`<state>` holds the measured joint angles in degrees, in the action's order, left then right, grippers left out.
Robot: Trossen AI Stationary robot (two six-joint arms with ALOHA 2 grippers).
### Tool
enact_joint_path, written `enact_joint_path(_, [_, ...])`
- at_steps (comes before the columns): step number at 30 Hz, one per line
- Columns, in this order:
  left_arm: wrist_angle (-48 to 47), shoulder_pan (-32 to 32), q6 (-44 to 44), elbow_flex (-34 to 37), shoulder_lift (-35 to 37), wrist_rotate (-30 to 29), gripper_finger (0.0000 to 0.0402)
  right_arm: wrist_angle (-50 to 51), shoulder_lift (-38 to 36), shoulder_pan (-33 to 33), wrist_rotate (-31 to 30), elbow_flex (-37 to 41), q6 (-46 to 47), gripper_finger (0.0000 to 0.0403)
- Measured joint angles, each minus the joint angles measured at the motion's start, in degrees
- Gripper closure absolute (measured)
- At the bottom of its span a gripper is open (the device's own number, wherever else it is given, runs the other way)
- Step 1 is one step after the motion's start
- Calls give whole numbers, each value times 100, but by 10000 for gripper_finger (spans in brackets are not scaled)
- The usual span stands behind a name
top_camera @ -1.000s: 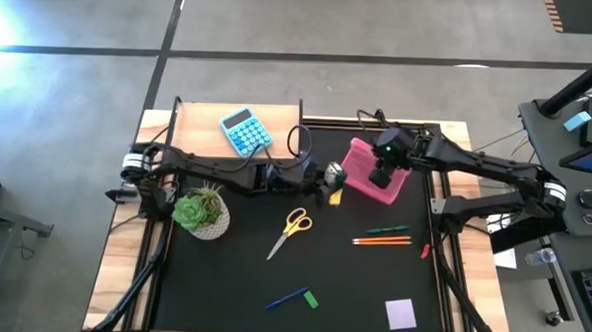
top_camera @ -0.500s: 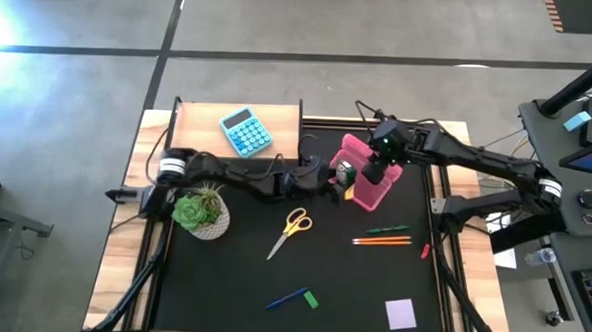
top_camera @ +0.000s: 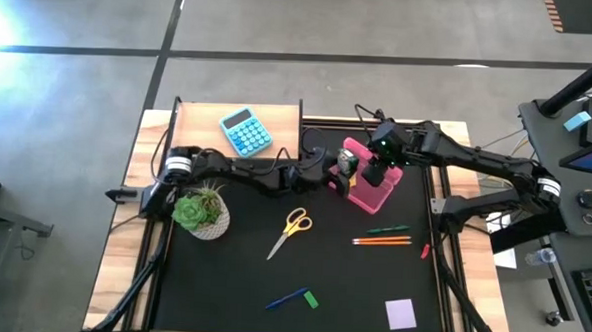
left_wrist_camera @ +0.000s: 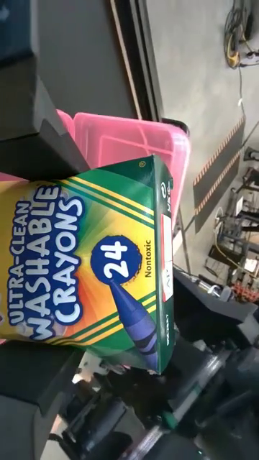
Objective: Pack school essentials
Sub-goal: Put the yellow crayon box into the pink supply box
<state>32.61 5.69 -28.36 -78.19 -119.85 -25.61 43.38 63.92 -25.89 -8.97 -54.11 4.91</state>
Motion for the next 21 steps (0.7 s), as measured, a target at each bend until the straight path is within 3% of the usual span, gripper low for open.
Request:
enact_joint_path(5, [-91,-4,-129,-39,0,212,127,-3,0,0,2,2,-31,273])
enact_joint_path(21, [-877,33,-1167,-71,0,-212,127,-42,0,0,13,4,-75,273])
